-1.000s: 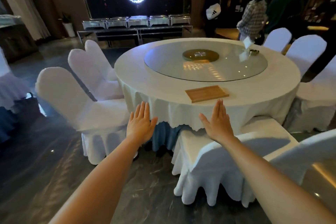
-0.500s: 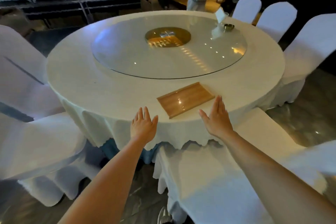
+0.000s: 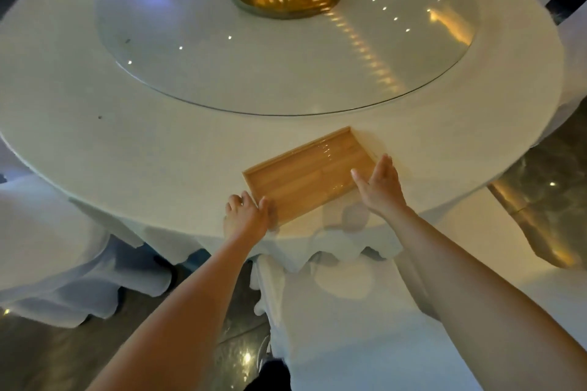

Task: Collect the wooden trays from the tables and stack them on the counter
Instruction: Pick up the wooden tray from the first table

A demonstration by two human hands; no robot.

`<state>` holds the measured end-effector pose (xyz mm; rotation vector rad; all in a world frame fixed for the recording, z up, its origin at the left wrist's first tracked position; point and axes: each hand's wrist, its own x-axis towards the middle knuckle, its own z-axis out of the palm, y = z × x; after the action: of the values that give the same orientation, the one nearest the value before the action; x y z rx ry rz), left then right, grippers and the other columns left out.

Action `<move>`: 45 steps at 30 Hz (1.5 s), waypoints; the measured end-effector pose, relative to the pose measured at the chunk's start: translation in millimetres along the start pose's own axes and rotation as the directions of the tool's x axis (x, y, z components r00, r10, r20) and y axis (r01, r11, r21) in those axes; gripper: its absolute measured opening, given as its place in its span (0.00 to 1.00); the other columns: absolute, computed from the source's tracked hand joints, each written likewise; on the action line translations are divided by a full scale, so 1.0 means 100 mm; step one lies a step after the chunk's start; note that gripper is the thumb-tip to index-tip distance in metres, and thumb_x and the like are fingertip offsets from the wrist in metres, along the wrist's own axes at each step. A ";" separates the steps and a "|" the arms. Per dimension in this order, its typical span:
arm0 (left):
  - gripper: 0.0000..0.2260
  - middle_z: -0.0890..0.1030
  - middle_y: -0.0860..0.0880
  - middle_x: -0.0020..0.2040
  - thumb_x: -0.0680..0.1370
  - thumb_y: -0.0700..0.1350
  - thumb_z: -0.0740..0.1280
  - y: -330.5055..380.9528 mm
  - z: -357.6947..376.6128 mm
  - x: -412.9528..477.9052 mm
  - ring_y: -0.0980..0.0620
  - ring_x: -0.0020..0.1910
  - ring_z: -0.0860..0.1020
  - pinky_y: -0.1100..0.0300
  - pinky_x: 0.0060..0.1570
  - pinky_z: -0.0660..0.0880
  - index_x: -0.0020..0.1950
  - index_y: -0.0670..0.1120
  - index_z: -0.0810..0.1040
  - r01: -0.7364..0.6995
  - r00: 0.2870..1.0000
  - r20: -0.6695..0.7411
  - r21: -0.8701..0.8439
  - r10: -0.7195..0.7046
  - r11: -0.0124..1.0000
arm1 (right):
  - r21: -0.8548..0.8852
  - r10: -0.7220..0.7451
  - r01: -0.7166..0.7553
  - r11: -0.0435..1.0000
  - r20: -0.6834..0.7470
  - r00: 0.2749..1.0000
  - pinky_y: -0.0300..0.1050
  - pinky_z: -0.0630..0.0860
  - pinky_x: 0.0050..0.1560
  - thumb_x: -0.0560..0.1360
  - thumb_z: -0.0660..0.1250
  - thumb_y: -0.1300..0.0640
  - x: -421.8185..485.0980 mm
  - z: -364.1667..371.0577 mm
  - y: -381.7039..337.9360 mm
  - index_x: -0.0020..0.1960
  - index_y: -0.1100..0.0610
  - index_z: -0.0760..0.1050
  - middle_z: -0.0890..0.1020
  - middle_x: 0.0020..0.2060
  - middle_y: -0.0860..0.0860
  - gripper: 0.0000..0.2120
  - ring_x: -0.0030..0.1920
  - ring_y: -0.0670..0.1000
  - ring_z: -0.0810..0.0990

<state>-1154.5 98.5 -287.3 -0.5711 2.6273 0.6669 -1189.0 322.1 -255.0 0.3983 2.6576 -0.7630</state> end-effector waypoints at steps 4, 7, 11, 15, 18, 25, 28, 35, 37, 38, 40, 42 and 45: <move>0.22 0.67 0.40 0.66 0.81 0.54 0.49 0.03 0.10 0.07 0.42 0.66 0.65 0.49 0.68 0.63 0.68 0.42 0.65 0.041 0.999 -0.031 0.015 -0.041 0.999 | -0.050 0.041 -0.040 0.998 0.017 0.999 0.53 0.51 0.75 0.79 0.49 0.42 0.35 0.01 0.09 0.76 0.63 0.38 0.46 0.77 0.59 0.38 0.77 0.60 0.48; 0.22 0.67 0.41 0.66 0.81 0.54 0.49 0.06 0.13 0.11 0.42 0.66 0.66 0.49 0.67 0.64 0.68 0.42 0.65 0.052 0.997 -0.056 0.011 -0.051 0.999 | -0.089 0.073 -0.071 0.993 0.012 0.997 0.55 0.57 0.72 0.79 0.49 0.41 0.50 0.04 0.13 0.76 0.64 0.42 0.51 0.76 0.60 0.37 0.75 0.61 0.52; 0.22 0.68 0.40 0.66 0.81 0.53 0.51 0.10 0.17 0.17 0.41 0.66 0.66 0.50 0.68 0.63 0.67 0.39 0.67 0.063 0.994 -0.089 -0.041 -0.066 0.997 | -0.141 0.101 -0.105 0.984 -0.038 0.994 0.54 0.63 0.67 0.79 0.51 0.42 0.61 0.06 0.14 0.75 0.66 0.50 0.58 0.73 0.62 0.35 0.71 0.62 0.59; 0.21 0.69 0.39 0.66 0.81 0.52 0.53 0.11 0.18 0.18 0.42 0.66 0.66 0.50 0.68 0.63 0.66 0.39 0.68 0.041 0.993 -0.109 -0.096 -0.051 0.995 | -0.130 0.142 -0.149 0.980 -0.058 0.988 0.53 0.65 0.66 0.77 0.56 0.42 0.61 0.09 0.15 0.73 0.67 0.55 0.61 0.70 0.62 0.35 0.69 0.62 0.60; 0.21 0.69 0.39 0.66 0.81 0.52 0.53 0.10 0.15 0.18 0.42 0.66 0.66 0.51 0.68 0.63 0.66 0.38 0.67 0.021 0.993 -0.112 -0.089 -0.030 0.996 | -0.113 0.168 -0.178 0.978 -0.091 0.982 0.53 0.67 0.64 0.77 0.58 0.43 0.51 0.14 0.18 0.70 0.68 0.59 0.63 0.68 0.63 0.34 0.68 0.62 0.61; 0.20 0.70 0.39 0.65 0.81 0.51 0.54 -0.03 -0.01 0.19 0.39 0.61 0.73 0.48 0.58 0.71 0.67 0.39 0.63 -0.002 0.996 -0.092 -0.244 -0.021 0.970 | -0.069 0.218 -0.228 0.971 -0.119 0.969 0.54 0.69 0.62 0.76 0.58 0.43 0.16 0.32 0.14 0.68 0.70 0.60 0.67 0.66 0.64 0.34 0.67 0.62 0.65; 0.20 0.72 0.38 0.64 0.81 0.51 0.54 -0.12 -0.14 0.20 0.38 0.60 0.74 0.47 0.57 0.72 0.66 0.39 0.63 -0.007 0.996 -0.085 -0.279 -0.017 0.960 | -0.012 0.251 -0.254 0.967 -0.112 0.961 0.54 0.69 0.62 0.77 0.59 0.44 0.01 0.39 0.08 0.68 0.69 0.60 0.68 0.66 0.65 0.33 0.66 0.63 0.67; 0.22 0.72 0.37 0.64 0.81 0.53 0.53 -0.32 -0.51 0.22 0.37 0.59 0.75 0.44 0.59 0.74 0.66 0.39 0.63 -0.100 0.992 -0.097 -0.210 0.081 0.972 | 0.081 0.292 -0.284 0.955 -0.119 0.949 0.56 0.71 0.60 0.78 0.56 0.45 -0.30 0.48 -0.12 0.67 0.68 0.59 0.70 0.64 0.66 0.29 0.64 0.66 0.71; 0.22 0.73 0.37 0.64 0.81 0.53 0.53 -0.36 -0.65 0.22 0.37 0.59 0.75 0.45 0.58 0.74 0.66 0.38 0.63 -0.127 0.988 -0.109 -0.191 0.108 0.973 | 0.120 0.294 -0.279 0.953 -0.128 0.947 0.57 0.72 0.59 0.78 0.55 0.45 -0.37 0.45 -0.23 0.68 0.68 0.58 0.70 0.64 0.66 0.29 0.63 0.66 0.71; 0.22 0.73 0.37 0.64 0.81 0.53 0.53 -0.39 -0.73 0.22 0.37 0.59 0.75 0.46 0.57 0.74 0.66 0.38 0.63 -0.137 0.986 -0.114 -0.184 0.117 0.973 | 0.134 0.289 -0.271 0.953 -0.135 0.948 0.57 0.72 0.59 0.79 0.55 0.45 -0.40 0.43 -0.29 0.68 0.68 0.58 0.70 0.64 0.66 0.29 0.63 0.66 0.72; 0.21 0.73 0.37 0.63 0.81 0.53 0.54 -0.44 -0.89 0.19 0.37 0.58 0.76 0.47 0.55 0.74 0.66 0.38 0.63 -0.158 0.981 -0.137 -0.181 0.134 0.971 | 0.147 0.269 -0.247 0.958 -0.155 0.951 0.56 0.71 0.60 0.79 0.54 0.44 -0.47 0.40 -0.42 0.68 0.68 0.60 0.71 0.64 0.66 0.30 0.63 0.65 0.72; 0.21 0.74 0.37 0.62 0.81 0.53 0.54 -0.52 -1.06 0.14 0.38 0.57 0.76 0.47 0.55 0.74 0.65 0.38 0.64 -0.171 0.975 -0.171 -0.187 0.140 0.967 | 0.155 0.245 -0.220 0.963 -0.167 0.955 0.55 0.70 0.60 0.78 0.53 0.43 -0.55 0.35 -0.57 0.67 0.68 0.63 0.72 0.64 0.65 0.30 0.64 0.64 0.72; 0.21 0.75 0.37 0.61 0.80 0.54 0.55 -0.67 -1.31 0.03 0.38 0.57 0.76 0.46 0.56 0.75 0.64 0.38 0.65 -0.177 0.966 -0.221 -0.189 0.134 0.966 | 0.168 0.186 -0.157 0.973 -0.176 0.967 0.53 0.70 0.59 0.79 0.53 0.43 -0.70 0.27 -0.78 0.65 0.68 0.67 0.73 0.63 0.64 0.29 0.62 0.63 0.73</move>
<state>-1158.8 -23.6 -206.1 -0.5184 2.8382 0.9891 -1146.7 231.4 -212.9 0.7689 2.6998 -0.9171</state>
